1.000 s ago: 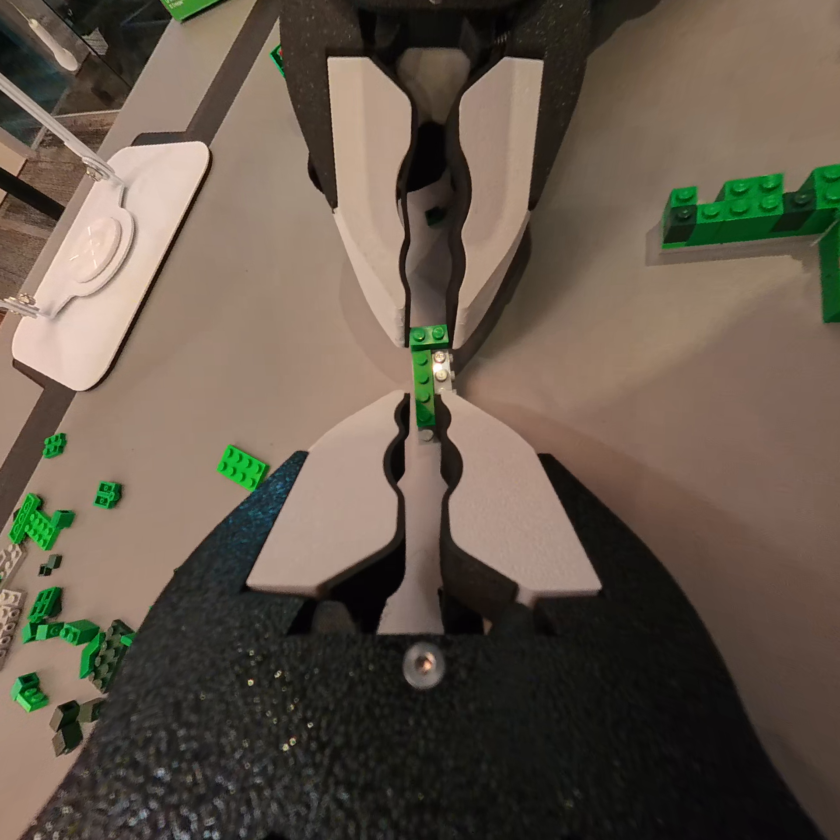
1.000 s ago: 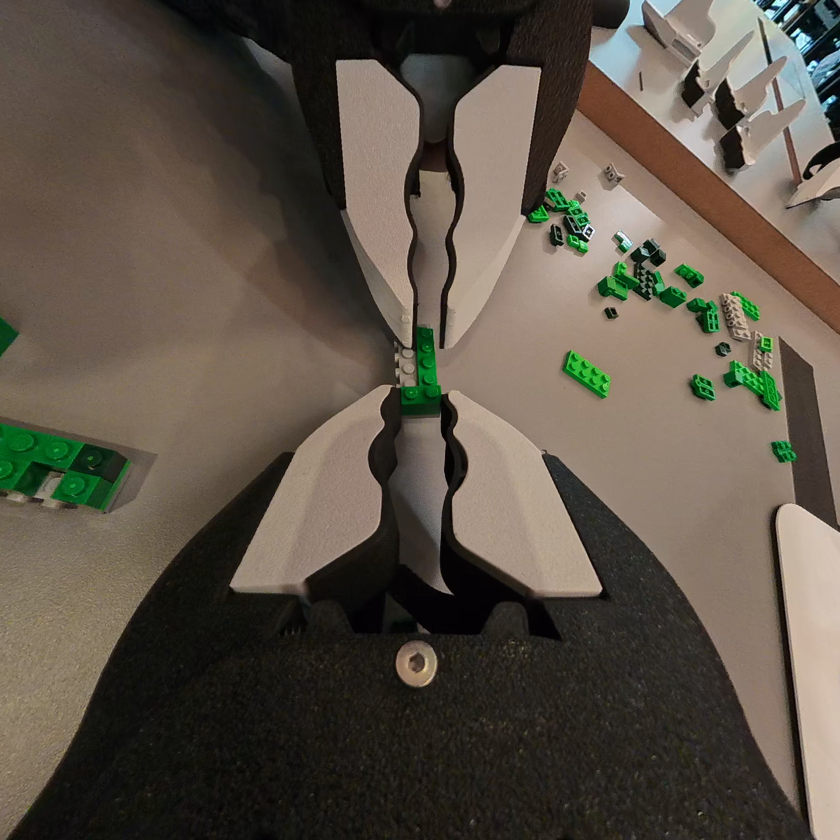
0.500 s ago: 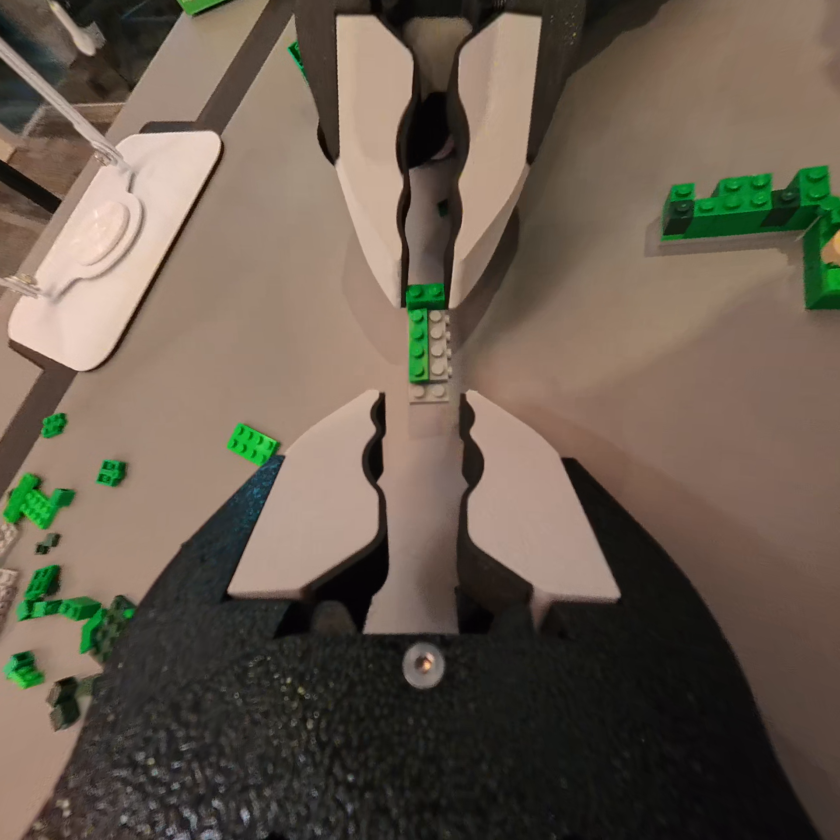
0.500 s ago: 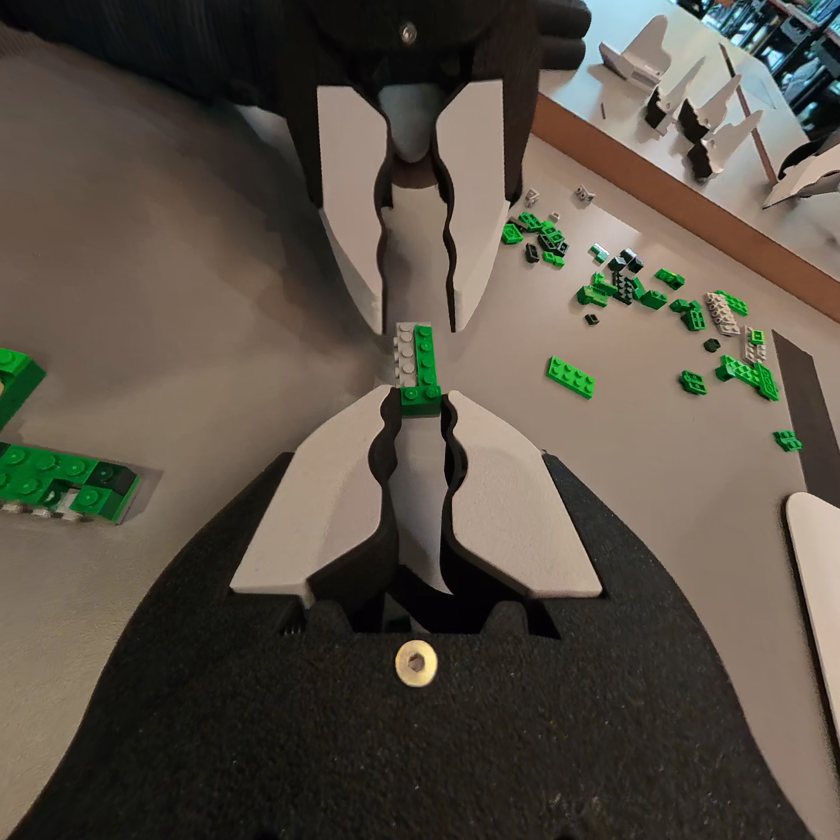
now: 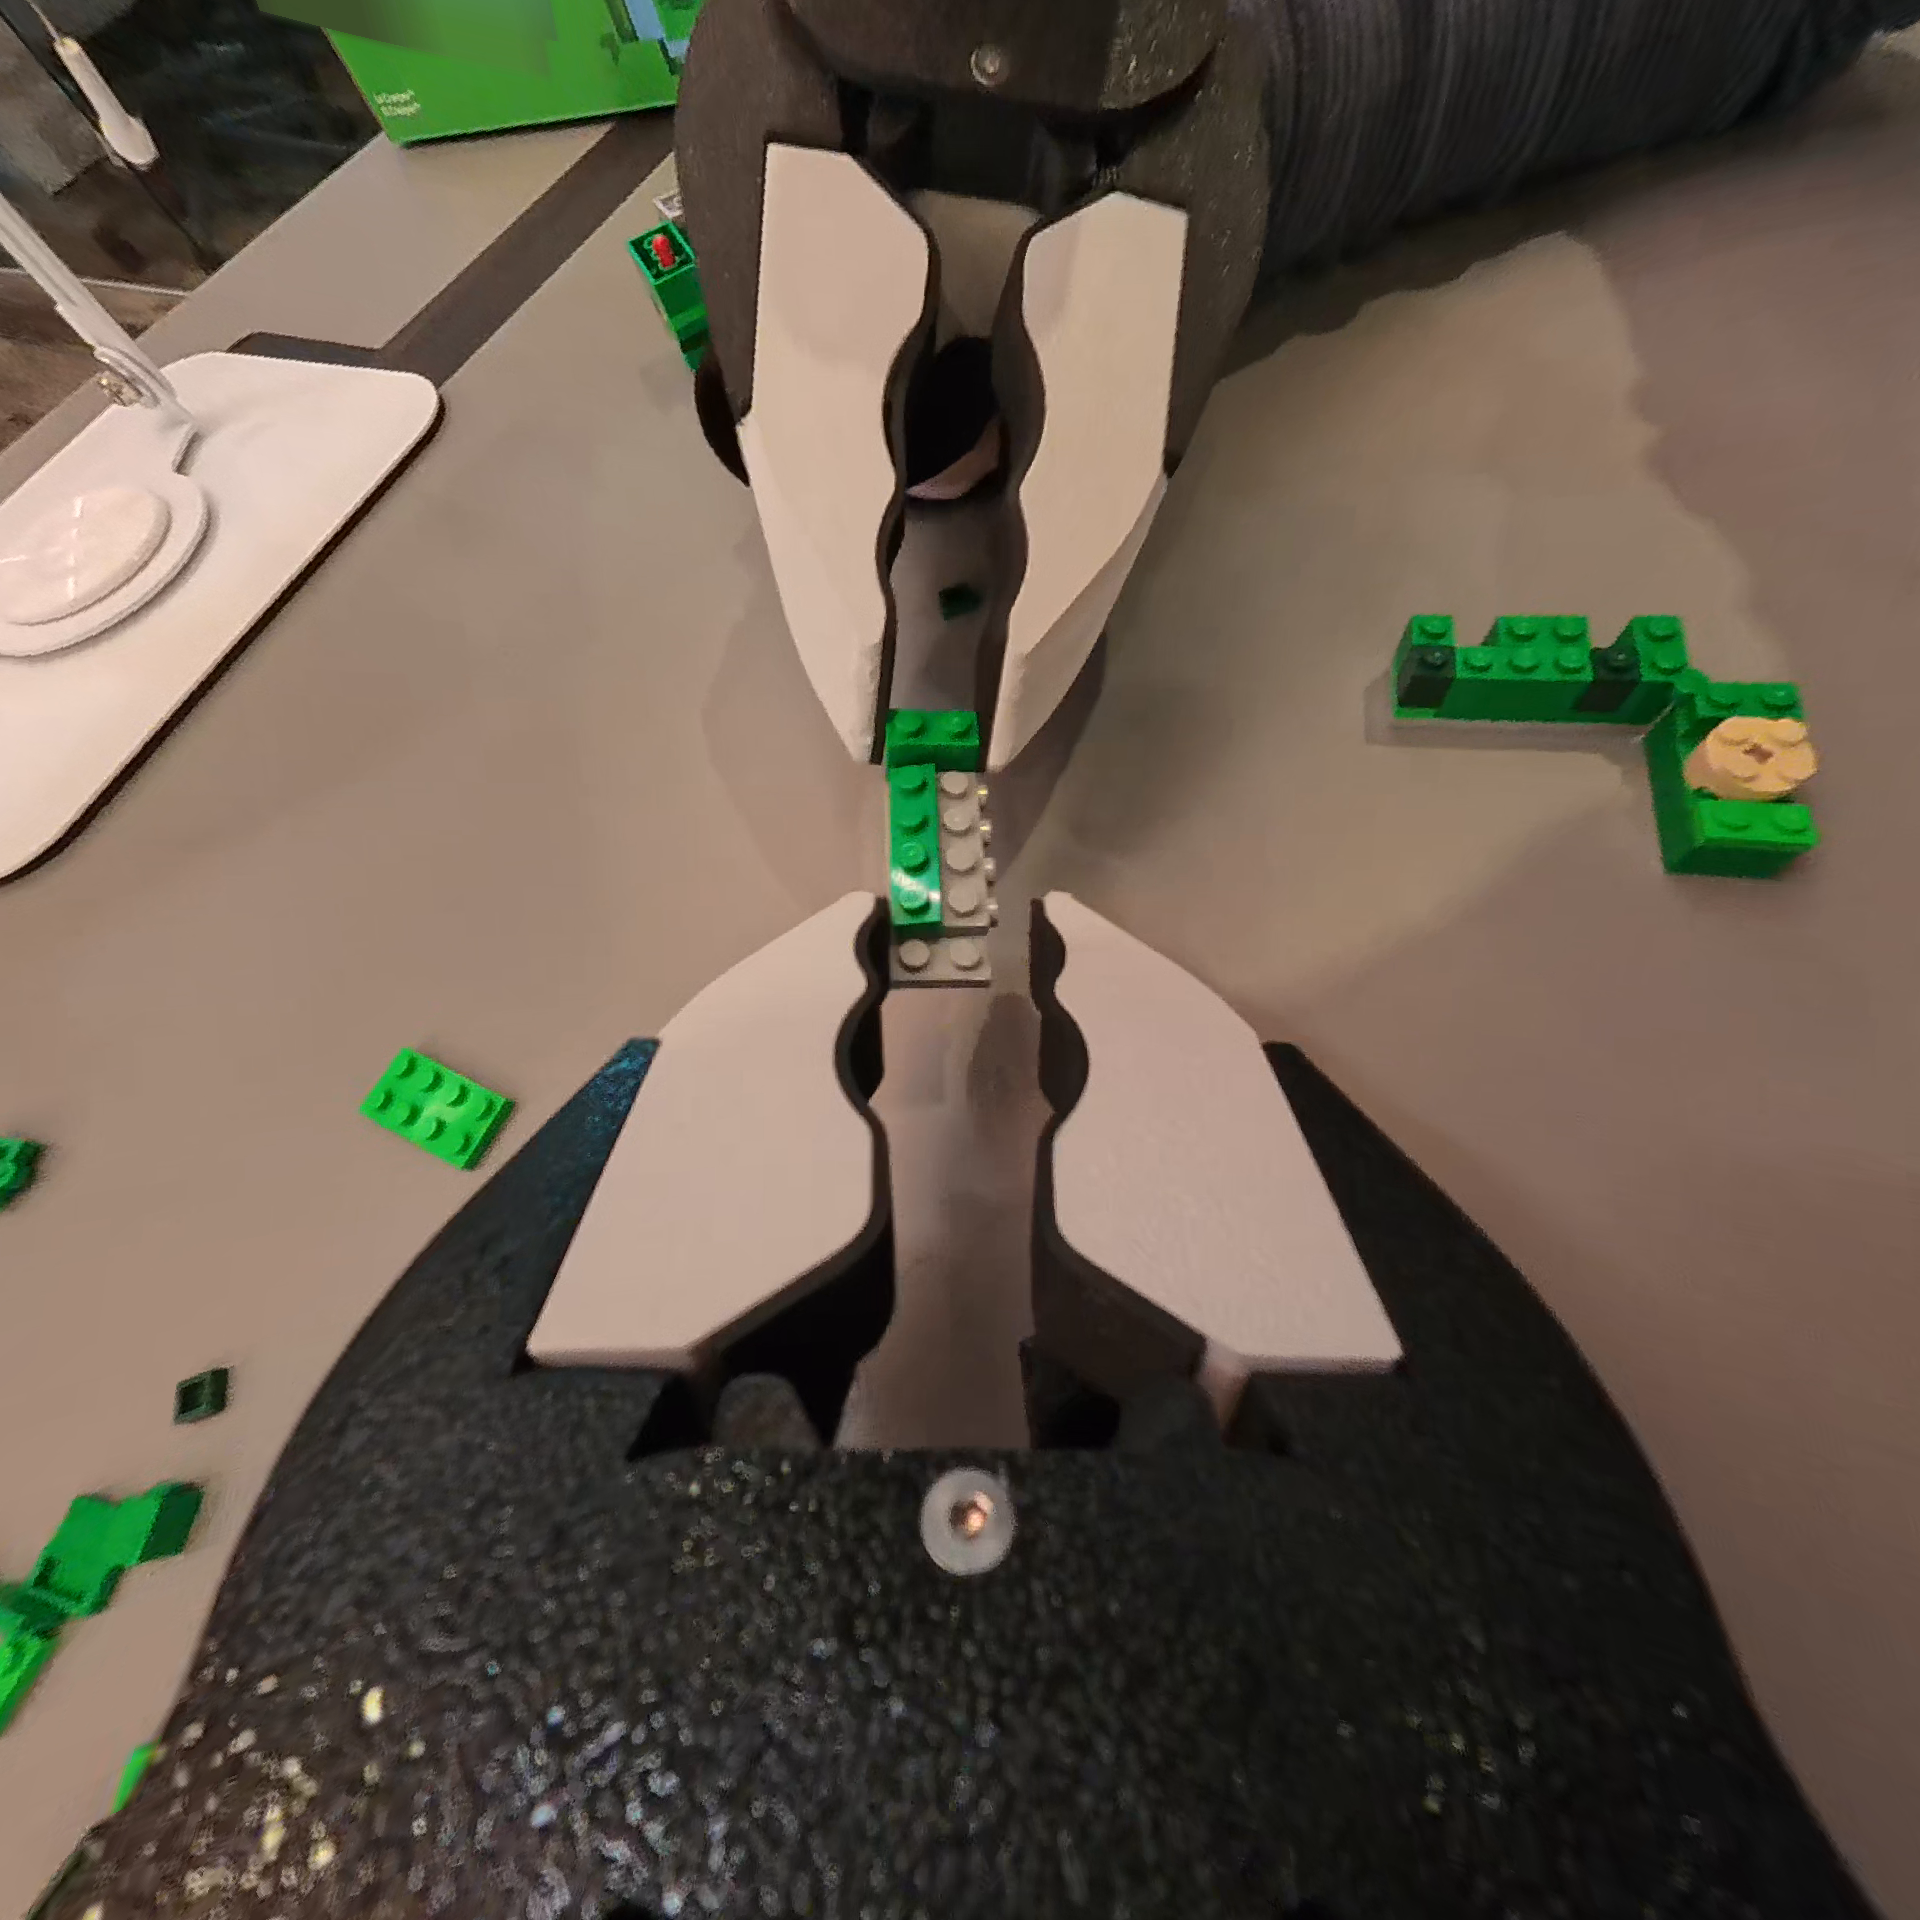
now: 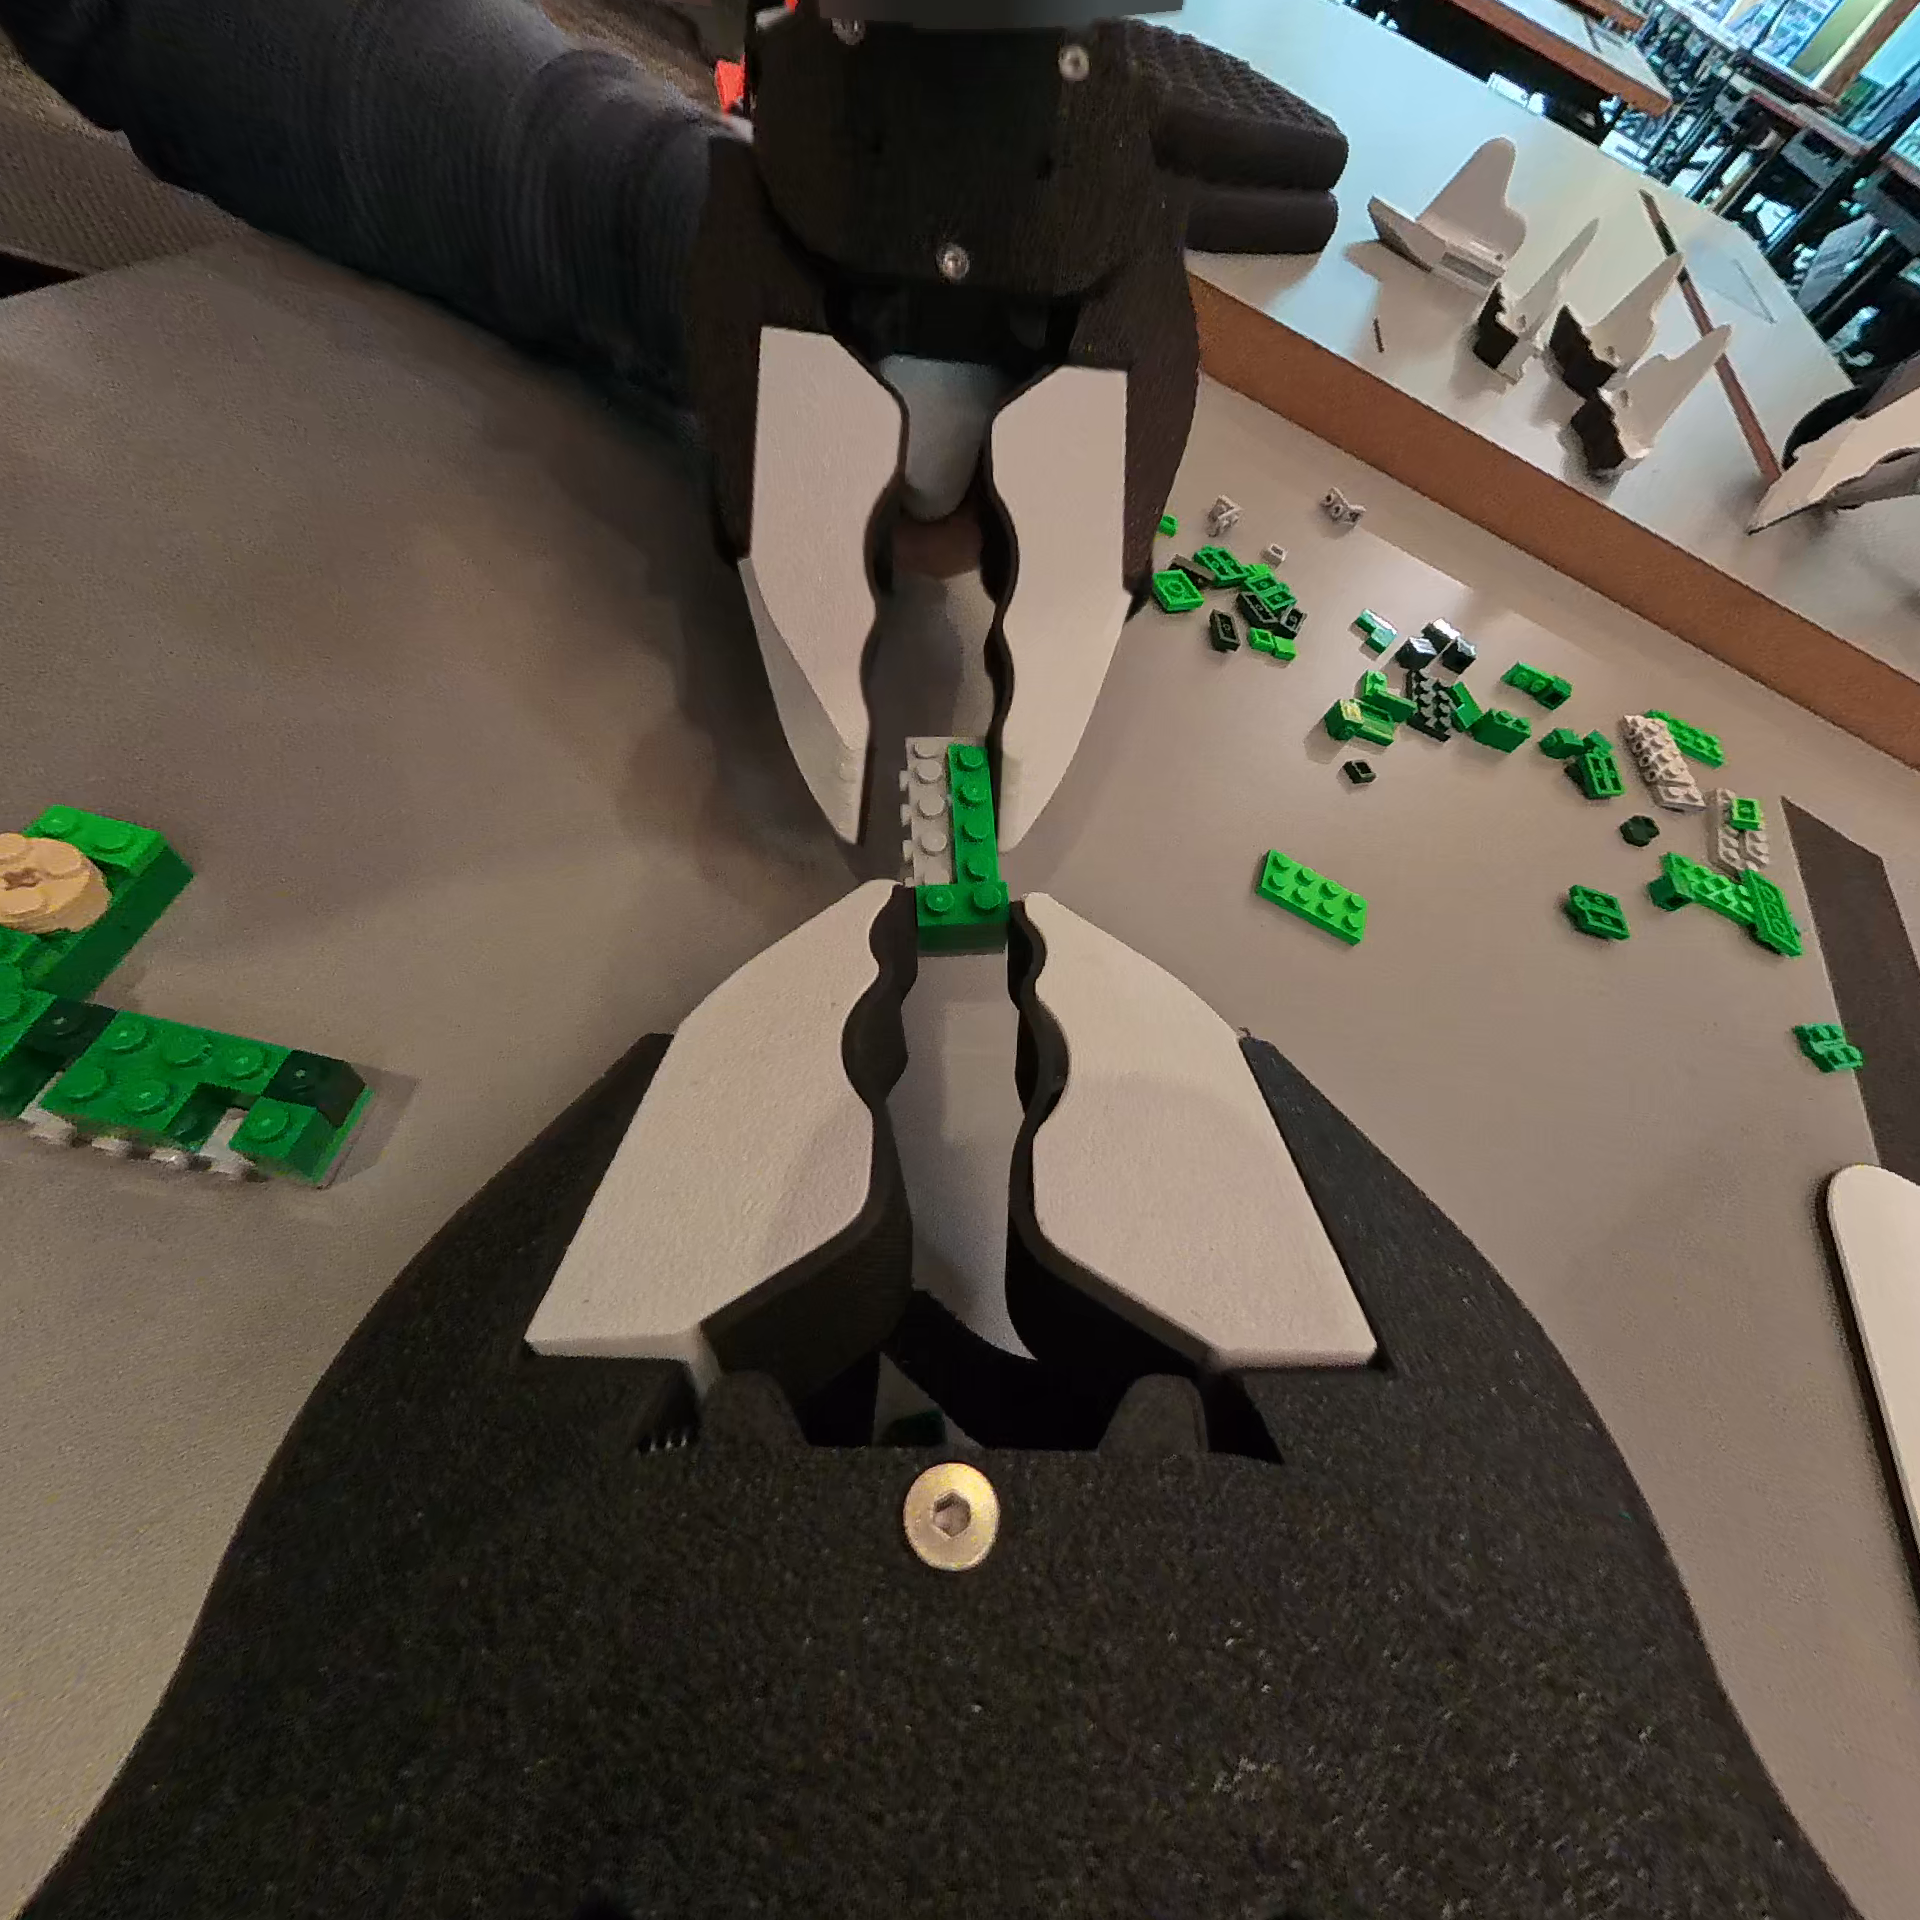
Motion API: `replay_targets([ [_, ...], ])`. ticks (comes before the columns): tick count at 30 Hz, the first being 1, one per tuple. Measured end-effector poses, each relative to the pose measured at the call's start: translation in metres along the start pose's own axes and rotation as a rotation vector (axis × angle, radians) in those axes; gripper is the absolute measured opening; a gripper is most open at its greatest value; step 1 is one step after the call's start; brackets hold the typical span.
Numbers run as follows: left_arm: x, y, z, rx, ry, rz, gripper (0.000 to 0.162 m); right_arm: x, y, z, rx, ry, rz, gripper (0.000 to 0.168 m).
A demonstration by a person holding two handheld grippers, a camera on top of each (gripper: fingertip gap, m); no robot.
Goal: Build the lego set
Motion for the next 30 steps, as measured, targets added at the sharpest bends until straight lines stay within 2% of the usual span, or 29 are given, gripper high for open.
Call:
replay_targets([
  [2, 0.0, -0.002, 0.0, 0.007, 0.012, -0.018, 0.019, 0.0, 0.0, 0.0, 0.003, 0.002, -0.002, 0.016],
  [5, -0.002, -0.001, 0.001, -0.015, 0.018, -0.067, 0.019, 0.0, -0.001, 0.0, 0.012, 0.005, 0.0, 0.016],
  [20, 0.002, -0.004, -0.005, 0.012, 0.049, -0.024, 0.026, 0.004, 0.002, -0.004, 0.004, 0.043, 0.025, 0.016],
  [30, 0.002, -0.004, -0.008, 0.012, 0.048, -0.01, 0.017, 0.004, 0.003, -0.005, 0.001, 0.047, 0.031, 0.016],
])
Point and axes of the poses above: each gripper's, where its closed fingertips meet, z out along the fingers, x out of its top, y = z × x across the jaws, the point moved 5 cm from there along -z, back along the fingers, and after that the axes turned 13 degrees about y, right-handed, at the moved point
